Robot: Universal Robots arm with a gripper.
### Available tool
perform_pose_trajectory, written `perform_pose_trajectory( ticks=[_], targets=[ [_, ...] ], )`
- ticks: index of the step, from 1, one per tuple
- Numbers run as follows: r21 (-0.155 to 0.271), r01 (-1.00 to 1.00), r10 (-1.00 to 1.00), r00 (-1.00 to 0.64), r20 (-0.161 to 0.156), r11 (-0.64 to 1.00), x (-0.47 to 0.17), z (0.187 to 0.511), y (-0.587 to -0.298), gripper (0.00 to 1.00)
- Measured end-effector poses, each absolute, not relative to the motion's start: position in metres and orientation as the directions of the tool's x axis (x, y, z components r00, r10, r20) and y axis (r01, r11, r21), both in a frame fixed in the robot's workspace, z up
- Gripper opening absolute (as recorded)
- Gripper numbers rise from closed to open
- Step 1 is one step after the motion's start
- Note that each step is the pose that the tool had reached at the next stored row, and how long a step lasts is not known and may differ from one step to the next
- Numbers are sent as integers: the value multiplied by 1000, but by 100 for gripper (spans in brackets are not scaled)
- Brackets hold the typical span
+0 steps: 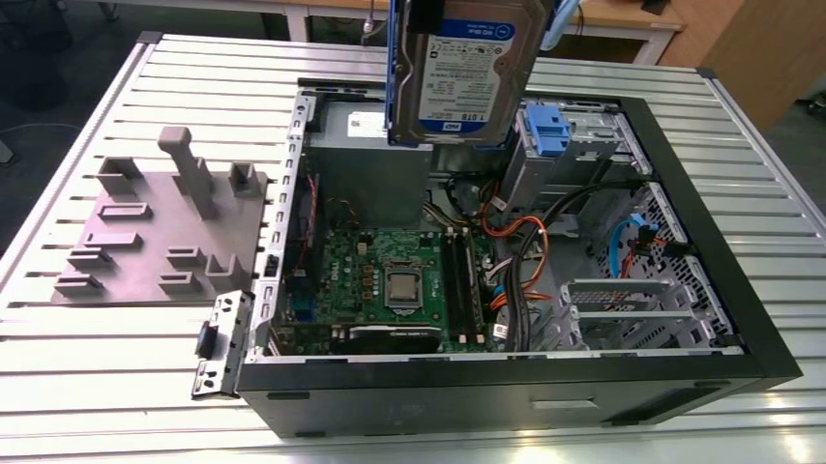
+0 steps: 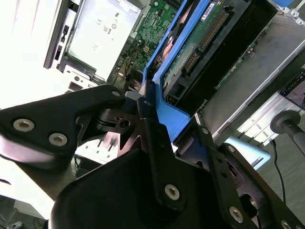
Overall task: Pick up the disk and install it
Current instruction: 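Insert the disk into the insertion slot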
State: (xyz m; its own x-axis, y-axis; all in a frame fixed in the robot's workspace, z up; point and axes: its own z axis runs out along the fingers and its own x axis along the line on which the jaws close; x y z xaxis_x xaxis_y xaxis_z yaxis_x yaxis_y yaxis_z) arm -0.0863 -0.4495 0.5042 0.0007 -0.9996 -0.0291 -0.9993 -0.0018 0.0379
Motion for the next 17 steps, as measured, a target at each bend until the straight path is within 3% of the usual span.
perform_pose_trajectory(
  ticks=[17],
  targets=[
    [38,-999,-1000,1,-29,-2,-86,504,-452,37]
  ],
)
